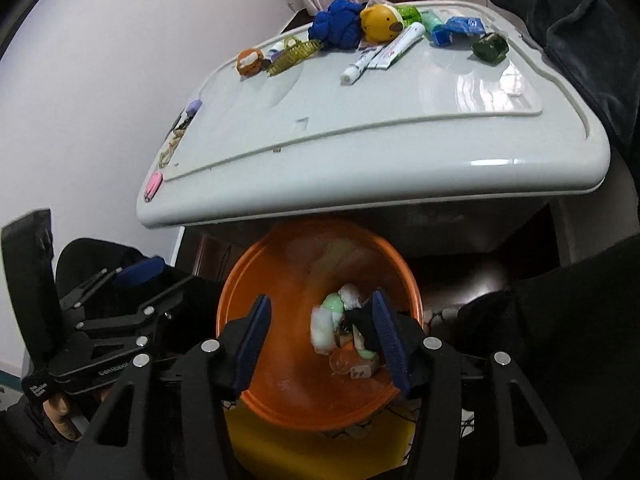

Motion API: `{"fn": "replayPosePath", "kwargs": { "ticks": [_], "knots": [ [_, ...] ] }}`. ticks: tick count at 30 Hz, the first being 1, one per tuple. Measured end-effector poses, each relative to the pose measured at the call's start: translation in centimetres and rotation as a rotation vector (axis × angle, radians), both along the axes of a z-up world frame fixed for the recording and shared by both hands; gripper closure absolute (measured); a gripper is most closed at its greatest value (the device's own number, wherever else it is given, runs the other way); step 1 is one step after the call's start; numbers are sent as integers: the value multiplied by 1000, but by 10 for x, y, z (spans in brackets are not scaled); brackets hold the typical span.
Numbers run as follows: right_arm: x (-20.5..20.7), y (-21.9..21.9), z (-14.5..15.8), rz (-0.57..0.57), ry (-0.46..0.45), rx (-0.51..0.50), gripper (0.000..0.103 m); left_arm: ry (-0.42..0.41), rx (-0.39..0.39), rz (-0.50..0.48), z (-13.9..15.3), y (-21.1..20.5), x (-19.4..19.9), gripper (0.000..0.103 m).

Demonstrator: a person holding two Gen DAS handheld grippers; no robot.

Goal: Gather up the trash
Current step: 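Carry the black cloth and milky jar over the orange bucket and open both grippers, then grasp the blue loofah with the right gripper while the left gripper grasps the yellow hair clip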

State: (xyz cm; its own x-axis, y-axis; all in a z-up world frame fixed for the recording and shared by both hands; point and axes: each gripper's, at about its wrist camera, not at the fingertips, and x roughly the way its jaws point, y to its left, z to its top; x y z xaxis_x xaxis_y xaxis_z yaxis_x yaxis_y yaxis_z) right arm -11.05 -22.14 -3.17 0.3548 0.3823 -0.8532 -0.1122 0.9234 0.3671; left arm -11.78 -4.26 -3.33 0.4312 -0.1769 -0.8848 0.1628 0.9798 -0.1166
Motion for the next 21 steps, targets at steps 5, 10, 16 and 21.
{"fn": "replayPosePath", "kwargs": {
  "ticks": [5,10,16,21],
  "knots": [
    [34,-9,21,-7,-56,-14,51,5,-27,27,4,11,14,23],
    [124,-5,59,30,-205,-126,46,-53,-38,38,24,20,56,23],
    [249,21,63,92,-250,-184,38,-117,-31,96,32,31,113,23],
    [329,44,49,98,-232,-254,32,-73,-64,142,12,44,131,23]
  ]
}}
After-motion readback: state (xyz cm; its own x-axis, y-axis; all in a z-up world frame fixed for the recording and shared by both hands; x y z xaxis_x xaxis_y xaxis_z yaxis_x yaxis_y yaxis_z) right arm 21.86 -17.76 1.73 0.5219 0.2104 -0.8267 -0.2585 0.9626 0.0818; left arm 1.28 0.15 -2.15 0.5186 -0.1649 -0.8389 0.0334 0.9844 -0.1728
